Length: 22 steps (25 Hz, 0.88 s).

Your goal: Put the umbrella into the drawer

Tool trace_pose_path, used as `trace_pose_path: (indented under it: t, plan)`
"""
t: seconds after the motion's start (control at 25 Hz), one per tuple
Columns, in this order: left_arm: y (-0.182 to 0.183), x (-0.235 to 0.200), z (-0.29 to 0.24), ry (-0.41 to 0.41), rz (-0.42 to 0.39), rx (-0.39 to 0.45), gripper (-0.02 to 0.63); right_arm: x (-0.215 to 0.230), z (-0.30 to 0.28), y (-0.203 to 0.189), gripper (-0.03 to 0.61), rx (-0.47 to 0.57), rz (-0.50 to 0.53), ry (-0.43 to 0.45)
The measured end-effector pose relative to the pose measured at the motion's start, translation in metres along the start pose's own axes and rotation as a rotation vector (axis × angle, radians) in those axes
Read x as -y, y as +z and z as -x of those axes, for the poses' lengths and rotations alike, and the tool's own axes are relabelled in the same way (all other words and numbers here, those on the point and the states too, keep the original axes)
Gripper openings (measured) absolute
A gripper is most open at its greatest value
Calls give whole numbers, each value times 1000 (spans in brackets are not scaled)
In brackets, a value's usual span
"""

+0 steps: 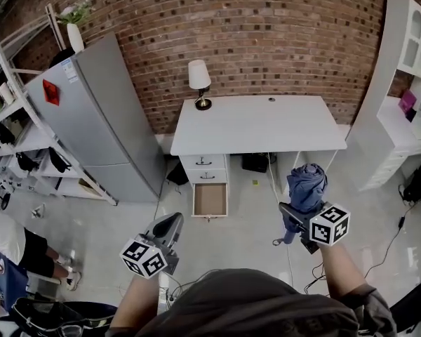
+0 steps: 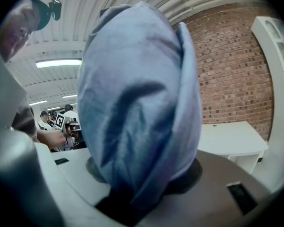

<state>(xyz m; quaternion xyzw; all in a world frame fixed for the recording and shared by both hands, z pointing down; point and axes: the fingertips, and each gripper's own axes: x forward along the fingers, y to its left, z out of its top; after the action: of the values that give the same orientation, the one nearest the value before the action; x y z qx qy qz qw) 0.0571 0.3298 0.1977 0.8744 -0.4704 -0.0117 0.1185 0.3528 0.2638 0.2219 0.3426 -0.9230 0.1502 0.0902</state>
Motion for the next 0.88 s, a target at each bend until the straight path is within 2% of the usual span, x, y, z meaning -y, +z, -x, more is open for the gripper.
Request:
trace_pose_path:
  t: [0.28, 0.44, 0.64, 0.88]
  plan:
    - [-12, 16, -44, -54, 18, -25, 0, 40, 33, -10, 204, 3, -31, -77]
    - [-14, 8, -75, -93, 22, -34, 0, 60, 34, -11, 204, -11, -37, -120]
    - [-15, -25, -126, -149, 33, -30, 0, 88, 10, -1, 204, -22, -31, -166]
    - [-3, -93, -212, -233, 26, -27, 0, 143, -53, 32, 204, -6, -19, -238]
